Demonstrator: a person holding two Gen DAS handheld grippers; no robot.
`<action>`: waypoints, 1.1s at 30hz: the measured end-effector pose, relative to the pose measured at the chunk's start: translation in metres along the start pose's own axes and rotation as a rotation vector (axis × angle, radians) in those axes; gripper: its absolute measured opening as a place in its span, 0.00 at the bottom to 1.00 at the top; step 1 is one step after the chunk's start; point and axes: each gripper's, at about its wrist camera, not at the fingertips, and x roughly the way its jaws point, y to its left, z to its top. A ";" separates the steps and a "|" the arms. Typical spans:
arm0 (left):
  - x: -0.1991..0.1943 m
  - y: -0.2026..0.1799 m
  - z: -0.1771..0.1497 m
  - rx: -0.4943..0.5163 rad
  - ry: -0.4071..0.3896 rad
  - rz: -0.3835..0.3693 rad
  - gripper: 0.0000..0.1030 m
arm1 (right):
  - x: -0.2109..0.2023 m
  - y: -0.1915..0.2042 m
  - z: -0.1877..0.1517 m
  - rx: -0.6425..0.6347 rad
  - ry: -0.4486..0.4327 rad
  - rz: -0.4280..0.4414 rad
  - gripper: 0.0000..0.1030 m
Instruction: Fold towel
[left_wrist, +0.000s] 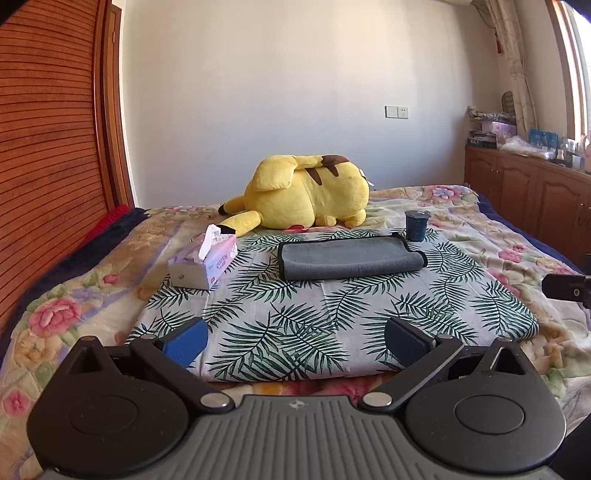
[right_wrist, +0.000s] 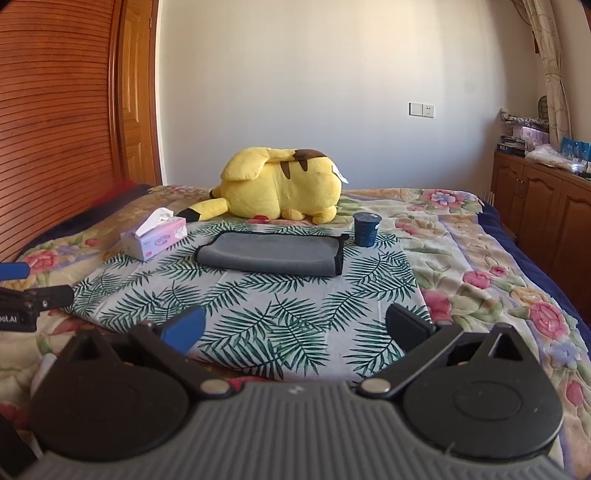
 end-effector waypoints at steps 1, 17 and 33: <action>0.000 0.000 -0.001 0.001 -0.001 0.000 0.84 | 0.000 0.000 -0.001 0.001 -0.002 -0.002 1.00; -0.001 0.000 -0.004 -0.014 -0.020 0.011 0.84 | -0.004 -0.005 -0.003 0.029 -0.028 -0.026 1.00; -0.011 0.005 0.000 -0.034 -0.091 0.010 0.84 | -0.014 -0.010 -0.004 0.038 -0.105 -0.065 1.00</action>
